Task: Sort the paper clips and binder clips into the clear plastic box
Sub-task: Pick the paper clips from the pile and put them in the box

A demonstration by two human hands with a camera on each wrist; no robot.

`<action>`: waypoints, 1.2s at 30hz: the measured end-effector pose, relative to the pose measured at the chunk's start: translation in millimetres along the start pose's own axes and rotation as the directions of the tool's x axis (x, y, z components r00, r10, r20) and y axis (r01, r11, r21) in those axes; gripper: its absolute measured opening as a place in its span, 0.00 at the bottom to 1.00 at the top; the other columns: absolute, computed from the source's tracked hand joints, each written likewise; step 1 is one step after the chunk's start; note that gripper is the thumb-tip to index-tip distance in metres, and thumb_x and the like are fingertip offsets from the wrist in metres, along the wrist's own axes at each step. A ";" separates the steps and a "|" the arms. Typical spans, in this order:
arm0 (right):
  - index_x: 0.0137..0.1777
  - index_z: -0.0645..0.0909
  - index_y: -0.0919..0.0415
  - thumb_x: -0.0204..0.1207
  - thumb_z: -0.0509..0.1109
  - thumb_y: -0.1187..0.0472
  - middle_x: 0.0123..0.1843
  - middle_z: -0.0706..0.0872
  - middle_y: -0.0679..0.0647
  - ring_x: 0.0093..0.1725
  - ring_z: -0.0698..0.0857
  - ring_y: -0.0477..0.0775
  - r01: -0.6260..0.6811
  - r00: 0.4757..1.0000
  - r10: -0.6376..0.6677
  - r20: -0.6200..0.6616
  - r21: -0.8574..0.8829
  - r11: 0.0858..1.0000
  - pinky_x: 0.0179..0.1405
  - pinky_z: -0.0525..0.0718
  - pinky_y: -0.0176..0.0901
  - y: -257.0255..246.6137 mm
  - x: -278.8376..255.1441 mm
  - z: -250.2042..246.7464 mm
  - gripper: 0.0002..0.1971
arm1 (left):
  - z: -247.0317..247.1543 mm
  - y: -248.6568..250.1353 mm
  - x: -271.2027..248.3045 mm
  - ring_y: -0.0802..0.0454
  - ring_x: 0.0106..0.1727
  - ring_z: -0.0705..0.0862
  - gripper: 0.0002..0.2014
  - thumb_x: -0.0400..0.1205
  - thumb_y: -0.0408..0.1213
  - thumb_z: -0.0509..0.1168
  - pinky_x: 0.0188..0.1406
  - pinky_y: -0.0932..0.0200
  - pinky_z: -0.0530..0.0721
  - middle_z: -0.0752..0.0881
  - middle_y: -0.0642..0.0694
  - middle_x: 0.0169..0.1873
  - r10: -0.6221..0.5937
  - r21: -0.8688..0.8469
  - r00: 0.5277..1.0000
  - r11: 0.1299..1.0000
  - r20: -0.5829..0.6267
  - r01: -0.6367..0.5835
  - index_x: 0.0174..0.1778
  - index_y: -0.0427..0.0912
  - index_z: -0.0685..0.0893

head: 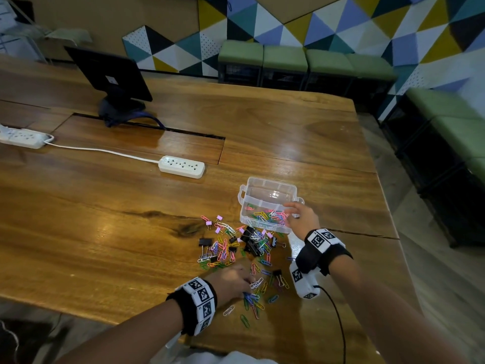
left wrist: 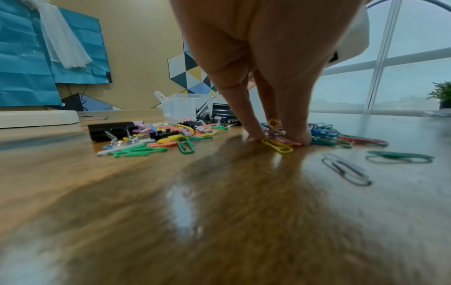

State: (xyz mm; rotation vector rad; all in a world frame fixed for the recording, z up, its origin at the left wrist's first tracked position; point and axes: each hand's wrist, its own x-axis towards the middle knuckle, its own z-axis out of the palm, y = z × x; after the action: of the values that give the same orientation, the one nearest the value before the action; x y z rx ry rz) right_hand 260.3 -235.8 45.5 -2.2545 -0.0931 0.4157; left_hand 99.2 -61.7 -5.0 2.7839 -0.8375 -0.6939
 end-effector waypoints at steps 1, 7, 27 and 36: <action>0.58 0.81 0.54 0.75 0.65 0.72 0.53 0.87 0.54 0.49 0.87 0.58 0.020 1.000 -0.020 -0.010 0.003 1.000 0.53 0.86 0.51 1.1 -2.4 -1.5 0.16 | -1.1 -0.4 0.5 0.44 0.75 0.66 0.17 0.85 0.32 0.58 0.74 0.47 0.72 0.73 0.45 0.75 0.009 0.008 1.000 1.000 0.003 -0.009 0.69 0.40 0.79; 0.48 0.83 0.54 0.76 0.66 0.70 0.43 0.86 0.48 0.35 0.87 0.49 0.127 0.992 -0.126 0.015 -0.118 0.985 0.36 0.87 0.41 10.3 -21.4 -7.8 0.10 | -2.4 -0.3 2.3 0.45 0.68 0.72 0.13 0.85 0.34 0.59 0.69 0.51 0.76 0.79 0.43 0.65 -0.009 -0.021 0.997 1.000 -0.077 0.007 0.64 0.40 0.82; 0.59 0.83 0.56 0.74 0.70 0.60 0.58 0.84 0.54 0.58 0.82 0.54 0.229 0.933 -0.057 0.355 -0.462 0.857 0.58 0.78 0.39 29.0 -58.2 36.4 0.13 | -27.7 -5.1 11.7 0.45 0.59 0.82 0.11 0.77 0.30 0.68 0.56 0.56 0.78 0.85 0.40 0.56 -0.251 -0.326 0.968 0.917 -0.023 0.230 0.54 0.36 0.86; 0.66 0.72 0.46 0.54 0.80 0.39 0.66 0.71 0.49 0.67 0.68 0.52 0.583 0.738 -0.169 0.653 -0.491 0.647 0.69 0.72 0.52 28.8 -82.4 52.9 0.39 | -70.7 -33.7 12.9 0.46 0.52 0.86 0.10 0.74 0.24 0.68 0.41 0.69 0.75 0.88 0.41 0.51 -0.330 -0.474 0.936 0.848 -0.122 0.238 0.48 0.36 0.89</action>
State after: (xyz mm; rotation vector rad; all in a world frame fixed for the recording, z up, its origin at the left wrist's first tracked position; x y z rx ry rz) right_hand 163.4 -233.1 13.7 -2.6143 -1.2280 0.9008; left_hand 158.4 -39.9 43.1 2.5034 -0.1817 -0.5489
